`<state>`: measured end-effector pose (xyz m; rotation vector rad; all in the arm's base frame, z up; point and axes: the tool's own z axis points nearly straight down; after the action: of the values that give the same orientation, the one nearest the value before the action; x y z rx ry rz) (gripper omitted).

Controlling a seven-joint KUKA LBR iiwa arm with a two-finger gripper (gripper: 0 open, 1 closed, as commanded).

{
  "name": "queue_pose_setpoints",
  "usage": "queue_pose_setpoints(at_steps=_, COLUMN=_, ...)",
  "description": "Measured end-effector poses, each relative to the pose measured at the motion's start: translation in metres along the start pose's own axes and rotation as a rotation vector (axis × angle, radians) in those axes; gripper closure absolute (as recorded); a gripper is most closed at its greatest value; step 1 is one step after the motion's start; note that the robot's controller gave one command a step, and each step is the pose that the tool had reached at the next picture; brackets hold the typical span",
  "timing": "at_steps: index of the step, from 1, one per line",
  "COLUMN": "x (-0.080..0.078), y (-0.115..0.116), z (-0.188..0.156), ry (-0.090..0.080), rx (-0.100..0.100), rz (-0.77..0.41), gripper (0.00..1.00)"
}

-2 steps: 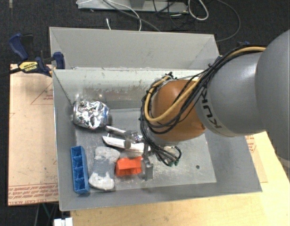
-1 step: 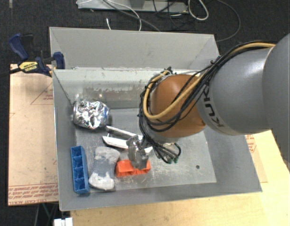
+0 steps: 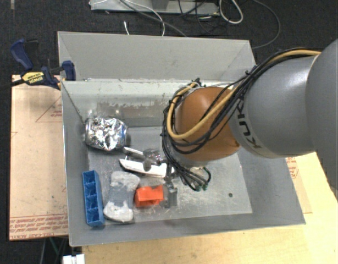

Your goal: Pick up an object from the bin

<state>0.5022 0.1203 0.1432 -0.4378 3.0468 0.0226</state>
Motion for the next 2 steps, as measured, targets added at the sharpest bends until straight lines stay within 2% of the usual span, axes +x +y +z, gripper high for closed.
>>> queue_pose_setpoints(at_steps=1, x=0.000, y=0.000, z=0.000, ry=0.000, rx=0.000, rz=0.000, gripper=0.00)
queue_pose_setpoints(at_steps=2, x=-0.058, y=-0.007, z=0.039, ry=-0.005, rx=-0.001, rz=0.046, gripper=0.00)
